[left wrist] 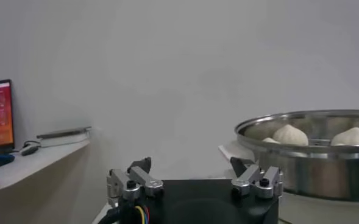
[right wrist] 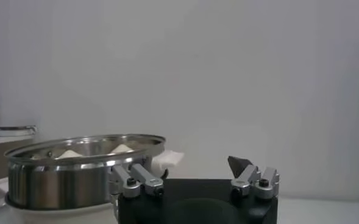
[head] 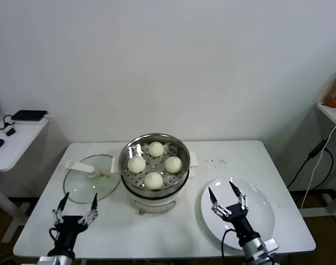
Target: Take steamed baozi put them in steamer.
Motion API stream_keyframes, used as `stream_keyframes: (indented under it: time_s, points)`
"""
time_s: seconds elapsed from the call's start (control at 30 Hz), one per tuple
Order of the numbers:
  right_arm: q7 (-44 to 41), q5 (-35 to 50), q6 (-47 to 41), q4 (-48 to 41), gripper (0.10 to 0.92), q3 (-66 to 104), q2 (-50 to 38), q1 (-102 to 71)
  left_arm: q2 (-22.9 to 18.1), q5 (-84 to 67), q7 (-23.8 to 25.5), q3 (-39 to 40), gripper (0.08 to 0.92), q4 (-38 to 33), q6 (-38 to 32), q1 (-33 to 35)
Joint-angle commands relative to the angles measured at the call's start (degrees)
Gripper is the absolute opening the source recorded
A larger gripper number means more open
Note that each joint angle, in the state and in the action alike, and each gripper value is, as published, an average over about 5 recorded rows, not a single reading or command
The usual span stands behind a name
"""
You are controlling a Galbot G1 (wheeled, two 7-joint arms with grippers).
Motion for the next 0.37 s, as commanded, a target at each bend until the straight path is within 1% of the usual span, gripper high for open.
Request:
stream_keyframes:
  time_s: [0.03,0.37]
  points:
    - [-0.73,0.75,0.70,0.45,0.823,1.07,0.35,-2.52,0.17,-0.53,1.36,-0.94,0.823,-0.31,-1.26,0.89]
    - [-1.61,1.20,0.99,0.27,0.823,1.21,0.27,-2.43,-0.42,-0.68,2.13,-1.02,0.823,-0.13,-2.05,0.92]
